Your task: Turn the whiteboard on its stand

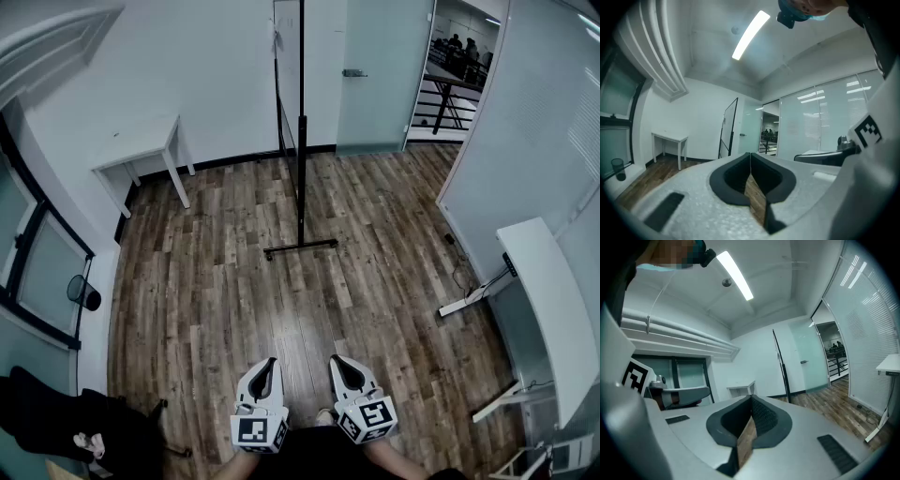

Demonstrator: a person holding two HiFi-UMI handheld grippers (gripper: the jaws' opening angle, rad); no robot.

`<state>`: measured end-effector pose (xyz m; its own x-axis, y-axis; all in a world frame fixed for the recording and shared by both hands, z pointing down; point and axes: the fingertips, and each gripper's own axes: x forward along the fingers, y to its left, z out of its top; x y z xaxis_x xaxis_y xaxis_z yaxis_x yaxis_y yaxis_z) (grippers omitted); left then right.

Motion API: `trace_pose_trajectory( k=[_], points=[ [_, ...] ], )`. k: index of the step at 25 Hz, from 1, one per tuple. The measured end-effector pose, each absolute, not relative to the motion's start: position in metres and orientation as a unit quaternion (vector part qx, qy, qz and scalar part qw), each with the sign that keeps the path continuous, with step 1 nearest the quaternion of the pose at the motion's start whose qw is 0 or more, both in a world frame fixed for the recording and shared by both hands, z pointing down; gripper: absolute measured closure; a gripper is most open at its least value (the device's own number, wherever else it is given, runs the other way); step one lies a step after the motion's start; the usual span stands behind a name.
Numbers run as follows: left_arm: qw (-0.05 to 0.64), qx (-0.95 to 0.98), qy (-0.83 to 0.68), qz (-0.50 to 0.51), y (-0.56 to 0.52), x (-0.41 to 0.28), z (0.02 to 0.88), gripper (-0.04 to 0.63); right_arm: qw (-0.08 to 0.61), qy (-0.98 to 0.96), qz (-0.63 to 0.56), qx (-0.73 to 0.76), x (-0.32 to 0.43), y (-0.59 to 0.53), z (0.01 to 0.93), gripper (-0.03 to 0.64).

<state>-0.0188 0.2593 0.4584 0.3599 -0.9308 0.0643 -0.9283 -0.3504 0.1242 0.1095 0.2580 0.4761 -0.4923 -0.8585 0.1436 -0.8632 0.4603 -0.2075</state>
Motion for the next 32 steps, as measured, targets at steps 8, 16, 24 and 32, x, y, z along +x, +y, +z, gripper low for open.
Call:
trace_pose_trajectory(
  k=[8,16,24,32],
  points=[
    [0.068,0.820,-0.568,-0.014,0.264,-0.011,0.453,0.577,0.009,-0.856,0.125,0.501,0.117,0.264,0.473,0.606],
    [0.072,0.812,-0.578,-0.011,0.278,0.008,0.456,0.577,-0.001,-0.857,0.143,0.494,0.136,0.271,0.475,0.606],
    [0.078,0.788,-0.610,-0.013,0.291,0.018,0.465,0.577,-0.008,-0.867,0.145,0.476,0.155,0.274,0.486,0.606],
    [0.078,0.786,-0.613,-0.007,0.265,0.023,0.478,0.577,-0.014,-0.869,0.152,0.471,0.162,0.249,0.494,0.606]
  ],
)
